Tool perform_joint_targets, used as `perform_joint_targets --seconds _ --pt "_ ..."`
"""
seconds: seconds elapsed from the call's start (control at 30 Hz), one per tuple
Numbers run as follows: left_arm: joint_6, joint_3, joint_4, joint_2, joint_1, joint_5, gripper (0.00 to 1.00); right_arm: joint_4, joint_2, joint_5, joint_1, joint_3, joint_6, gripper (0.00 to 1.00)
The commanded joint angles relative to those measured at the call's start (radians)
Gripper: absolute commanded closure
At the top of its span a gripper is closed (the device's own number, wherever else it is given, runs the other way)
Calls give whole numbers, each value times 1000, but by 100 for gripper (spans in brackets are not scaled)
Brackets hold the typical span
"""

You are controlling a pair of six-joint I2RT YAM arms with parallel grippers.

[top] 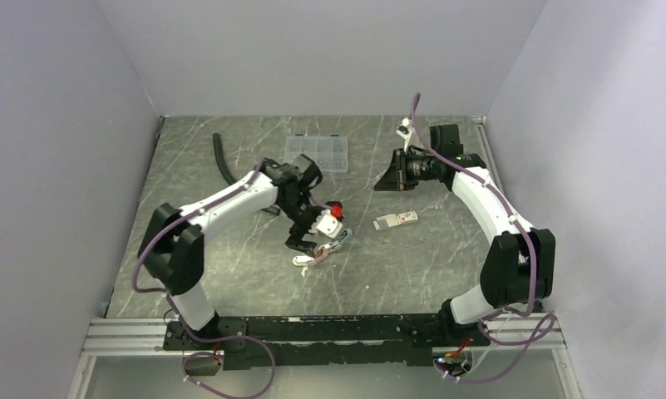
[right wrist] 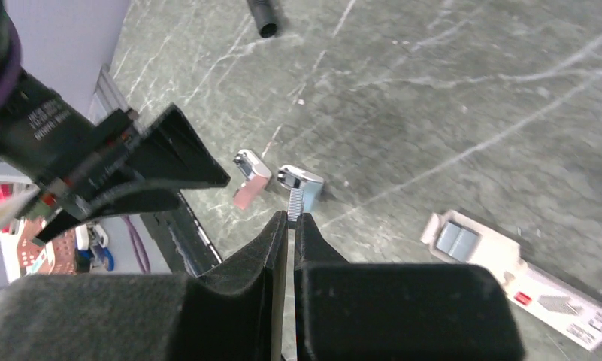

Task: Load the staples into the stapler
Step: Adjust the stapler at the center of the board.

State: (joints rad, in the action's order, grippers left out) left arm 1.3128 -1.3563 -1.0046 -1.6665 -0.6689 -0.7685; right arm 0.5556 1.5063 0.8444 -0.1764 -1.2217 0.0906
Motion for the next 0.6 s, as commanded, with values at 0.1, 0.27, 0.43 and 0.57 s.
perform_joint_targets --seconds 0.1,0.27,0.43,0.57 --pt "316 -113 -187 -155 -110 122 10 0 -51 34 66 46 -66 100" --pt "364 -130 -203 -223 -137 176 14 -18 -49 50 76 63 -53 100" --pt "360 -140 -191 -251 -145 194 21 -26 -34 57 85 71 -45 100" --pt "330 -140 -169 -262 -147 194 31 -29 -26 63 90 73 -39 100"
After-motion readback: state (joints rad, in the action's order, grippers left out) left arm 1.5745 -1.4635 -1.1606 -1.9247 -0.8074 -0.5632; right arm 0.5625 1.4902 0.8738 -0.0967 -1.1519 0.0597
